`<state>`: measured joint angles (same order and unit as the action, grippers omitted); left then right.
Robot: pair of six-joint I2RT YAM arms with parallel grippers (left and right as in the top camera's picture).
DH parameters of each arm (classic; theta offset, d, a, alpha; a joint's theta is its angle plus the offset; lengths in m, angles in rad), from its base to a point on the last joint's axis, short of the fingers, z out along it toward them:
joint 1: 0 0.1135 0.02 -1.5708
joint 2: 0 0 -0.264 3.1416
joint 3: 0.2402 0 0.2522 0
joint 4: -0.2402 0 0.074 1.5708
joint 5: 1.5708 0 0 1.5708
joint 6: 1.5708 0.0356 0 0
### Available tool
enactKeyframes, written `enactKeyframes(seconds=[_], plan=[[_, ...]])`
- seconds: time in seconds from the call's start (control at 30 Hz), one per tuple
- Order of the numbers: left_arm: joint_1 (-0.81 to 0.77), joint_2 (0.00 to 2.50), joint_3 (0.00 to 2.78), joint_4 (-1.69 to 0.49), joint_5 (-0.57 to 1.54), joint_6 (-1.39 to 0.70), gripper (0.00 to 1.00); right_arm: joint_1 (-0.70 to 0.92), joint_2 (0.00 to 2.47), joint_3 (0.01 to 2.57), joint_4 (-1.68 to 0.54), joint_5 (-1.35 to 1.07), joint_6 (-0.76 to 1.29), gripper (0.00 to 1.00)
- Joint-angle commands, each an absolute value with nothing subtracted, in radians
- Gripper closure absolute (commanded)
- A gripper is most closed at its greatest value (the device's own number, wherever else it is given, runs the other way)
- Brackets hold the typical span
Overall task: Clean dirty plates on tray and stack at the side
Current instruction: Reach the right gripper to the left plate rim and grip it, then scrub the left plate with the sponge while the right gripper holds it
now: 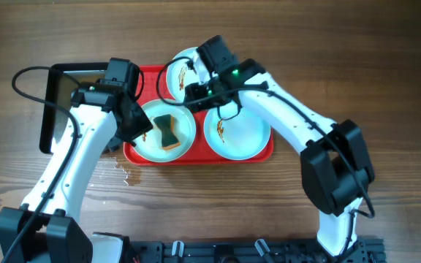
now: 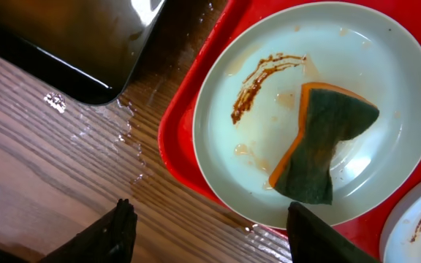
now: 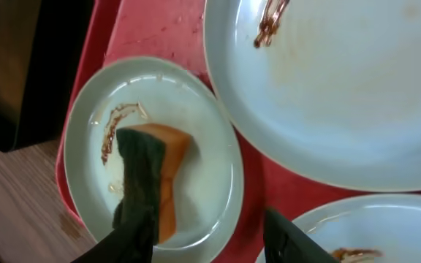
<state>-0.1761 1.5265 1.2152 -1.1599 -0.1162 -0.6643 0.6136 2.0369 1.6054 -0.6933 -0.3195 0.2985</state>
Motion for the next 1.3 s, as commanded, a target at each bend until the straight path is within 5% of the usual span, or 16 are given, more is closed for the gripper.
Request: enactKeyframes(seconds=[0.0, 0.37, 0.6, 0.87, 1.1, 1.2, 1.27], plan=[[-0.170, 1.538, 1.210, -1.164, -0.141, -0.674, 0.36, 0.640, 2.041, 1.547, -0.640, -0.242, 0.347, 0.54], [-0.170, 1.538, 1.210, -1.169, -0.141, -0.675, 0.37, 0.697, 2.148, 1.496, -0.567, -0.220, 0.369, 0.61], [-0.170, 1.538, 1.210, -1.168, -0.140, -0.675, 0.36, 0.701, 2.151, 1.496, -0.569, -0.152, 0.414, 0.83], [-0.170, 1.538, 1.210, -1.164, -0.140, -0.675, 0.36, 0.710, 2.151, 1.473, -0.540, -0.152, 0.422, 0.76], [-0.170, 1.538, 1.210, -1.156, -0.134, -0.675, 0.43, 0.710, 2.152, 1.427, -0.486, -0.137, 0.430, 0.96], [-0.173, 1.538, 1.210, -1.122, -0.065, -0.675, 0.55, 0.709, 2.152, 1.427, -0.486, -0.137, 0.427, 0.95], [-0.173, 1.539, 1.209, -1.083, -0.042, -0.675, 0.80, 0.709, 2.150, 1.427, -0.487, -0.137, 0.420, 0.96]])
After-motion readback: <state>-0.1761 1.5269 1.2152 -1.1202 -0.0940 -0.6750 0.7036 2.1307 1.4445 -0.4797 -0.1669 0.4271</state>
